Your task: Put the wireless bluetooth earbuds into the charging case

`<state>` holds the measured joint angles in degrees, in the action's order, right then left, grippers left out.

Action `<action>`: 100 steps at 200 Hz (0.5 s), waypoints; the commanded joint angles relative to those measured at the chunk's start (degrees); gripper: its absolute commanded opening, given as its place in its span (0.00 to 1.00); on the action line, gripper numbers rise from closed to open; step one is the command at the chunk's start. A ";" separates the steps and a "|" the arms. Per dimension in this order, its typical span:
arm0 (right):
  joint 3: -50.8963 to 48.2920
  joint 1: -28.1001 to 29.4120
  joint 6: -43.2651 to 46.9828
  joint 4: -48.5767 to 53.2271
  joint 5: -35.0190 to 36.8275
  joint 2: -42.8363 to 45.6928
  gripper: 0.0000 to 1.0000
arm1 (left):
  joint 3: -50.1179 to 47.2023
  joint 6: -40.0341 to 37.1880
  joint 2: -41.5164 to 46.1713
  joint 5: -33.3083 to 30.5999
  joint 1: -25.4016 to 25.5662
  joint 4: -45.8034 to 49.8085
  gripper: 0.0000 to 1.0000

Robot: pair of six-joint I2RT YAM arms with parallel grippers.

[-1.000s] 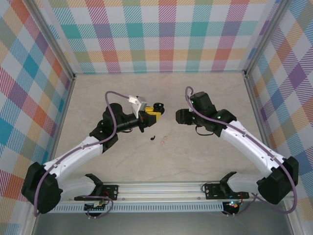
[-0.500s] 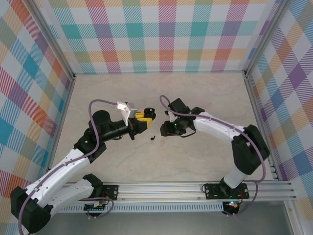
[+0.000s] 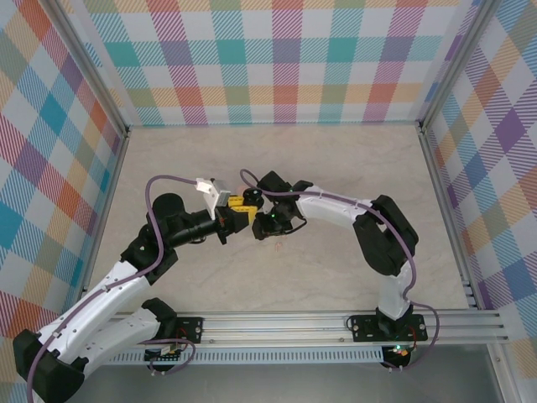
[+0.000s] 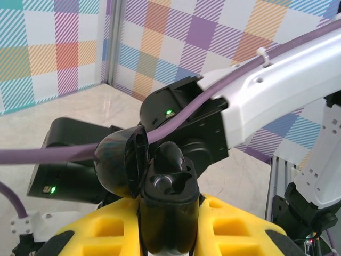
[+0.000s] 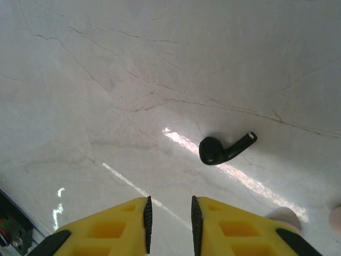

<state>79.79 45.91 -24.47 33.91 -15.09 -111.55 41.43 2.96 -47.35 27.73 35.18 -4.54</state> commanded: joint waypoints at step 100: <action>5.28 1.03 -0.14 4.57 0.64 -7.24 0.26 | -0.21 -0.06 0.79 -0.84 0.59 -0.14 0.14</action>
<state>83.18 46.59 -24.38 37.56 -14.57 -117.21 41.43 2.96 -47.18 27.31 35.18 -4.54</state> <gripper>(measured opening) 0.258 0.206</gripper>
